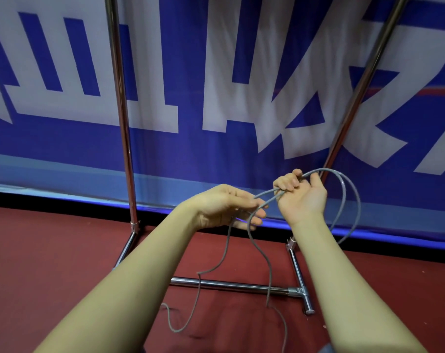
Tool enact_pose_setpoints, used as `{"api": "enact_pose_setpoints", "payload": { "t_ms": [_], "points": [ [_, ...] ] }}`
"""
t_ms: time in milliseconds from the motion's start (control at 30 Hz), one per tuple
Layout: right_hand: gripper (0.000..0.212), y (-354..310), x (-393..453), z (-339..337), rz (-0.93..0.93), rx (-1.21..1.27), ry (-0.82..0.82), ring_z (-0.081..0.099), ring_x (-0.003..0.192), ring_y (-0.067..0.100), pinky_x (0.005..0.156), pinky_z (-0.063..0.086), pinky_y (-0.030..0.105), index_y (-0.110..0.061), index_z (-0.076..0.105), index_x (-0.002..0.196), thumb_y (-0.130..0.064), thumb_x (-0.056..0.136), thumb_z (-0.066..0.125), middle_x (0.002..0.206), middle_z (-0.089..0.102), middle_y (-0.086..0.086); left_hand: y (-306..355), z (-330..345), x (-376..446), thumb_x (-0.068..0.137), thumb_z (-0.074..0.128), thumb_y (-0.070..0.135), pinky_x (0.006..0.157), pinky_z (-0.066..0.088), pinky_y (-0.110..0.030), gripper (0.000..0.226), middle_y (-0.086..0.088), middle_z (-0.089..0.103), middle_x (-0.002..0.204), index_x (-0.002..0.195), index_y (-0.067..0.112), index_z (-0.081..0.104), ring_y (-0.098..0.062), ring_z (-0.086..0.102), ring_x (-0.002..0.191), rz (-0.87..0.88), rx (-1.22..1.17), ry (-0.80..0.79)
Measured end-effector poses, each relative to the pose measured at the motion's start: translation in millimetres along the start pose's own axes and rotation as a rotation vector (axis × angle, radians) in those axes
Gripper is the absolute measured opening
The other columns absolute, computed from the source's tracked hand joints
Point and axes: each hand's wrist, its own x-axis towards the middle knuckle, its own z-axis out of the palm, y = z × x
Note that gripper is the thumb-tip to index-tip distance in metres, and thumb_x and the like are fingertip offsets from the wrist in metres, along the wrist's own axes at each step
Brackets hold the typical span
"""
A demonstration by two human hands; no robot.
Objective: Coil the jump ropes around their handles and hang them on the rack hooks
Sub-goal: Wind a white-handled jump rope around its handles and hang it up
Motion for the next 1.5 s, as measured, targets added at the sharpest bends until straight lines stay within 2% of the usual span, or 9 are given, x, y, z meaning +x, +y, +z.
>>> {"api": "enact_pose_setpoints", "payload": {
  "t_ms": [100,233,467,700,867,1000,1167,1300,1500],
  "points": [
    [0.051,3.3,2.5,-1.4,0.033,-0.010,-0.007,0.046,0.051,0.015,0.061,0.042,0.028,-0.006,0.051,0.080,-0.039,0.104,0.022,0.057,0.048,0.003,6.4,4.2,-1.0,0.093,0.053,0.002,0.069,0.060,-0.032,0.014,-0.001,0.069,0.072,0.097,0.001,0.066,-0.010,0.065,0.061,0.123,-0.130,0.065],
    [0.069,14.6,1.7,-8.4,0.204,-0.204,-0.082,0.064,0.096,0.030,0.077,0.058,0.039,0.004,0.060,0.106,-0.050,0.102,0.016,0.097,0.070,0.019,21.8,9.5,0.4,0.094,0.051,0.001,0.067,0.061,-0.032,0.015,-0.002,0.068,0.068,0.091,-0.001,0.066,-0.009,0.065,0.058,0.285,-0.401,0.185],
    [0.065,41.3,-13.1,-11.5,0.523,-0.811,-0.337,0.071,0.083,0.029,0.088,0.049,0.043,0.001,0.063,0.102,-0.046,0.102,0.018,0.089,0.071,0.019,29.7,-2.2,3.3,0.094,0.052,-0.004,0.058,0.060,-0.031,0.014,-0.012,0.069,0.064,0.084,-0.006,0.061,-0.013,0.068,0.055,0.398,-0.883,0.436],
    [0.063,49.1,-20.4,-20.3,0.721,-1.173,-0.421,0.052,0.052,0.015,0.066,0.048,0.032,-0.007,0.061,0.079,-0.064,0.082,0.036,0.057,0.050,0.002,17.0,-29.7,8.1,0.096,0.052,0.000,0.067,0.057,-0.029,0.014,-0.014,0.064,0.076,0.084,-0.003,0.057,-0.014,0.067,0.059,0.455,-1.017,0.576],
    [0.046,44.6,-19.5,-7.8,0.583,-0.804,-0.366,0.021,0.039,0.006,0.041,0.020,0.019,-0.017,0.048,0.053,-0.051,0.084,0.047,0.048,0.022,-0.006,2.2,-33.1,8.7,0.102,0.044,0.034,0.086,0.055,-0.039,0.039,-0.016,0.068,0.083,0.088,-0.001,0.058,-0.023,0.067,0.078,0.290,-0.826,0.509],
    [0.040,29.7,-17.1,4.1,0.410,-0.467,-0.330,0.012,0.041,0.008,0.038,0.018,0.018,-0.016,0.046,0.053,-0.035,0.089,0.046,0.044,0.023,-0.006,-2.0,-23.6,6.3,0.102,0.027,0.050,0.078,0.052,-0.040,0.064,-0.018,0.070,0.086,0.092,-0.003,0.063,-0.030,0.065,0.083,0.029,-0.475,0.375],
    [0.043,16.1,-8.9,5.2,0.218,-0.211,-0.235,0.020,0.037,0.007,0.038,0.020,0.019,-0.015,0.045,0.053,-0.027,0.094,0.042,0.045,0.023,-0.007,-7.6,-15.7,2.3,0.103,0.020,0.042,0.088,0.047,-0.036,0.061,-0.014,0.073,0.088,0.097,0.003,0.065,-0.029,0.066,0.087,-0.190,-0.079,0.068],
    [0.047,8.5,-4.5,0.4,0.144,-0.089,-0.157,0.022,0.038,0.008,0.037,0.025,0.020,-0.014,0.045,0.057,-0.027,0.101,0.036,0.047,0.025,-0.006,-9.7,-11.7,-1.0,0.101,0.031,0.029,0.099,0.044,-0.036,0.041,-0.011,0.073,0.098,0.106,0.006,0.065,-0.024,0.068,0.093,-0.142,0.021,-0.060],
    [0.036,6.9,-0.6,-3.0,0.063,-0.075,-0.036,0.042,0.048,0.012,0.055,0.040,0.024,-0.011,0.047,0.074,-0.025,0.104,0.033,0.057,0.043,-0.001,-8.4,-3.3,0.8,0.097,0.050,0.007,0.075,0.057,-0.030,0.017,-0.002,0.072,0.076,0.096,0.007,0.067,-0.013,0.070,0.072,0.071,0.028,0.071]
  ]
}}
